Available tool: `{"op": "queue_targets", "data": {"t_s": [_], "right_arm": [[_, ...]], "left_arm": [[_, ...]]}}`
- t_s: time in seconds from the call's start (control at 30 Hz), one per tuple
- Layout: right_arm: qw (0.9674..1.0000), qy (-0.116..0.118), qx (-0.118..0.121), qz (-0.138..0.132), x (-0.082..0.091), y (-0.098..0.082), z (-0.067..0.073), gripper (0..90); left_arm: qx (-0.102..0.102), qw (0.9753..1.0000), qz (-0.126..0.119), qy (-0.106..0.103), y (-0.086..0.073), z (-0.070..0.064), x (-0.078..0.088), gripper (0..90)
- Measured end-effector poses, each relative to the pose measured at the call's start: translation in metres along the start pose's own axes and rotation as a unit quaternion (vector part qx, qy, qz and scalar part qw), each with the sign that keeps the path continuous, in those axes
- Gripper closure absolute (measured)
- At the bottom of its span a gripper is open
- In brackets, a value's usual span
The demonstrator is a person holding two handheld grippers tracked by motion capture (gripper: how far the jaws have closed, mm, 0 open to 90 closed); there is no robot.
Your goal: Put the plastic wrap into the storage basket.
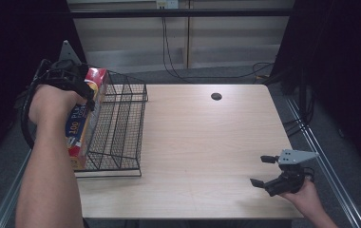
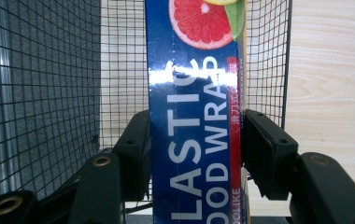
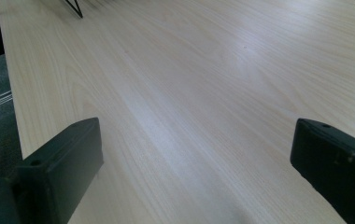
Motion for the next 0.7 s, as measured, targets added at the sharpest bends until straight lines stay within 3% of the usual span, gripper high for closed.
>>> {"op": "queue_targets", "data": {"t_s": [0.3,0.53,0.7], "right_arm": [[1.0,-0.001,0.001,0.0,0.0,0.0,0.0,2.4],[1.0,0.0,-0.002,0.003,-0.001,-0.001,0.001,2.4],[1.0,0.001,-0.002,0.004,-0.002,-0.001,0.001,2.4]], "left_arm": [[0.009,1.0,-0.002,0.0,0.0,0.012,0.001,47.8],[0.01,0.9998,-0.005,0.016,-0.002,0.027,0.001,47.7],[0.012,0.9998,0.0,0.014,-0.004,0.03,-0.004,47.6]]}}
Point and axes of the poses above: each handheld gripper's, and its own axes: x roughly backward along the jaws, y roughly out of its top, z roughly to its left, the point moved 10 cm from there along -x, roughly forward along the jaws, and after that the axes turned 9 degrees about -z, right-handed, at the moved point
